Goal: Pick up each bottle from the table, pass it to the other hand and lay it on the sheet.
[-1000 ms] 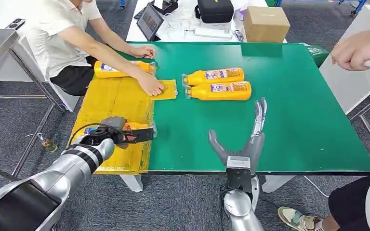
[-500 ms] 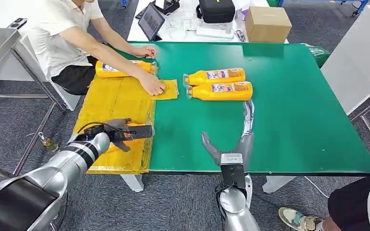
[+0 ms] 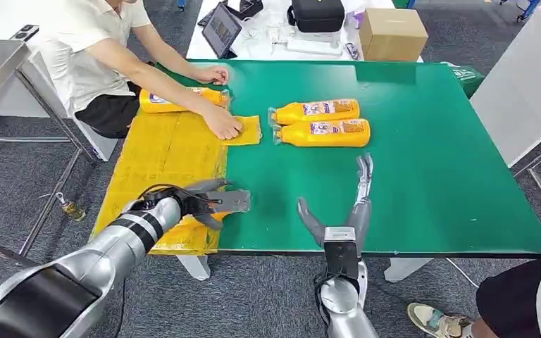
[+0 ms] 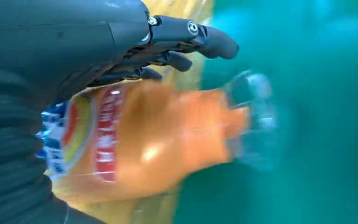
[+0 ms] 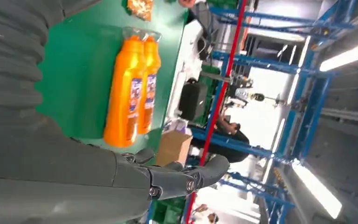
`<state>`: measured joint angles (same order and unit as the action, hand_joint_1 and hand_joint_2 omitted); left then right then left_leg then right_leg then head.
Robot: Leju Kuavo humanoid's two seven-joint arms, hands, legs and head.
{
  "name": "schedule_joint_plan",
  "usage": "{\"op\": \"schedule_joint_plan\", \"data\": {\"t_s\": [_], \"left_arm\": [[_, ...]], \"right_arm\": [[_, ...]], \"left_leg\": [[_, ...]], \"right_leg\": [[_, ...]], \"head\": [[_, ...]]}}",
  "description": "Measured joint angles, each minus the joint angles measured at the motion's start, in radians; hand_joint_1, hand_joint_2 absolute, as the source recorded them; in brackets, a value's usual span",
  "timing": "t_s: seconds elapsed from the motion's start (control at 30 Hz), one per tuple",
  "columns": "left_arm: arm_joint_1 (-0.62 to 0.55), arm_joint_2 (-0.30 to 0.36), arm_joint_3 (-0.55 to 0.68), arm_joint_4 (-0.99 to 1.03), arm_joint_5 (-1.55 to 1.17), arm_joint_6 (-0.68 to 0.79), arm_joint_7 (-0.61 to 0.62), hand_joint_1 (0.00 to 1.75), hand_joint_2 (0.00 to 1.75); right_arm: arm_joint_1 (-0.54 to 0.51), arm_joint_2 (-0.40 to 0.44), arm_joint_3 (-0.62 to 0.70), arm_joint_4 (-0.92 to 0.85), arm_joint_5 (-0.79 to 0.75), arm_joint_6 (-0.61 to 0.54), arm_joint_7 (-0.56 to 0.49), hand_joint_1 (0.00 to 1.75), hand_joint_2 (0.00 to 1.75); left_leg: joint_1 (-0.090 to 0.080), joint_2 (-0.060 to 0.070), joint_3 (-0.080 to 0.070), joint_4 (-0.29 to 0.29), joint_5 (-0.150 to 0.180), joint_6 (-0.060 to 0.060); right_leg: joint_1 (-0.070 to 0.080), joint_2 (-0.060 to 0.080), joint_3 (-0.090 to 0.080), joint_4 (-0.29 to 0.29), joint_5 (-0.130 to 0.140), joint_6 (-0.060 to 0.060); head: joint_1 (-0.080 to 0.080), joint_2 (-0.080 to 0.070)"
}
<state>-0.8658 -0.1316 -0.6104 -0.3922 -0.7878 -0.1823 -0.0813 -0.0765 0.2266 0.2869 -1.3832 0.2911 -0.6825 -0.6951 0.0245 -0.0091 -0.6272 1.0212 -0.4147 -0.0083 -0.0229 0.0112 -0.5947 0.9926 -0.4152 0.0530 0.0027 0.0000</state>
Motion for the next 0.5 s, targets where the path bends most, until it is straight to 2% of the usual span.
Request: {"op": "schedule_joint_plan", "data": {"t_s": [0.23,0.4,0.5], "left_arm": [[0.069,-0.011,-0.027,-0.132,-0.043,0.251,-0.013,0.00,1.75],[0.162,-0.007,-0.032,-0.281,-0.119,0.420,0.006,0.00,1.75],[0.208,-0.002,-0.034,-0.358,-0.148,0.463,0.020,0.00,1.75]], "right_arm": [[0.024,-0.012,-0.001,0.000,0.023,-0.010,-0.001,0.00,1.75],[0.042,-0.013,-0.005,-0.001,0.053,-0.011,-0.001,0.00,1.75],[0.048,-0.013,-0.009,-0.001,0.053,-0.013,-0.002,0.00,1.75]], "left_leg": [[0.000,0.000,-0.001,0.000,0.000,0.000],[0.000,0.000,-0.002,0.000,0.000,0.000],[0.000,0.000,-0.003,0.000,0.000,0.000]], "right_leg": [[0.000,0.000,-0.001,0.000,0.000,0.000],[0.000,0.000,-0.002,0.000,0.000,0.000],[0.000,0.000,-0.003,0.000,0.000,0.000]], "head": [[0.000,0.000],[0.000,0.000],[0.000,0.000]]}}
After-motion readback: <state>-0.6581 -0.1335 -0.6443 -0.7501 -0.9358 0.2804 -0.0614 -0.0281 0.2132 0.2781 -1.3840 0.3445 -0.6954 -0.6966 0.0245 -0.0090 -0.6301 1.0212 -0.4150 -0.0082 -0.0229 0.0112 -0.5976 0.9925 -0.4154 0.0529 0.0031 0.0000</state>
